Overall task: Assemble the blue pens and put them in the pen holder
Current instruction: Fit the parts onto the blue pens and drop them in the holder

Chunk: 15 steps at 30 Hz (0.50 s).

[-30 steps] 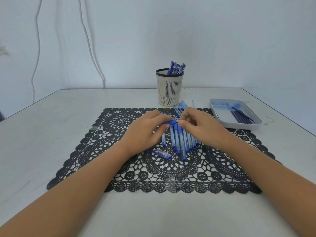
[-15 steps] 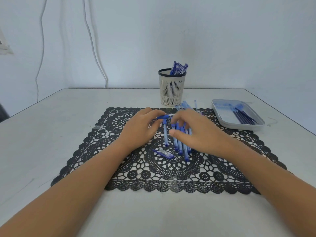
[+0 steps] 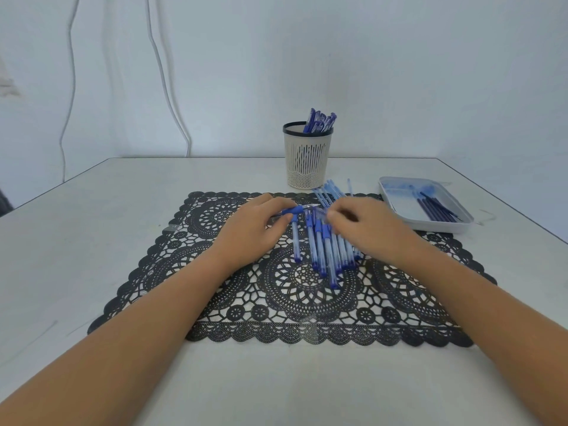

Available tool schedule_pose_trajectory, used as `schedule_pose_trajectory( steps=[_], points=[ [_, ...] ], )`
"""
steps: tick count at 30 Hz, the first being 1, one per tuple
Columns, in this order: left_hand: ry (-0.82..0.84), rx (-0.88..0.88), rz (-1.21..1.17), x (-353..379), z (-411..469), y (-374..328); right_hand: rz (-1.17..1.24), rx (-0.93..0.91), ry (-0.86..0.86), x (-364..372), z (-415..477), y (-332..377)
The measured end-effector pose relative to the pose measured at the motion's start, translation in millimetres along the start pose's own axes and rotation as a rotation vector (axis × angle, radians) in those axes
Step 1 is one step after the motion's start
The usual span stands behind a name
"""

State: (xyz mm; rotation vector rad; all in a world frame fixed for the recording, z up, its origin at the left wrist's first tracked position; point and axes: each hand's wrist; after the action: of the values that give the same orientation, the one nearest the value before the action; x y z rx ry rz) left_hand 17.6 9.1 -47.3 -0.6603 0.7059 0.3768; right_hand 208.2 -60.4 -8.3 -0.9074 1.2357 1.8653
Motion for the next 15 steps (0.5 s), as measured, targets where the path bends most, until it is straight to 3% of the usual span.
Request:
schedule_pose_trajectory(
  steps=[3, 15],
  points=[
    [0.009, 0.008, -0.024, 0.5, -0.5, -1.4, 0.062, 0.109, -0.157, -5.2, 4.8, -12.7],
    [0.022, 0.065, -0.022, 0.9, 0.1, -5.7, 0.053, 0.095, -0.126, -3.1, 5.7, -18.5]
  ],
)
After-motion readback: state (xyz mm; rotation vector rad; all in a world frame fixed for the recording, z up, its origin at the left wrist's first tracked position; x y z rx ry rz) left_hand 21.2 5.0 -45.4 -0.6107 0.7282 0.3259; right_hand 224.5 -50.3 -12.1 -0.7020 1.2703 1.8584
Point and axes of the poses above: each hand's wrist, its own z-axis towards the middle knuckle, its own x-axis out of the palm, y = z × x, and after that the axes turned 7 degrees about -z, right-handed
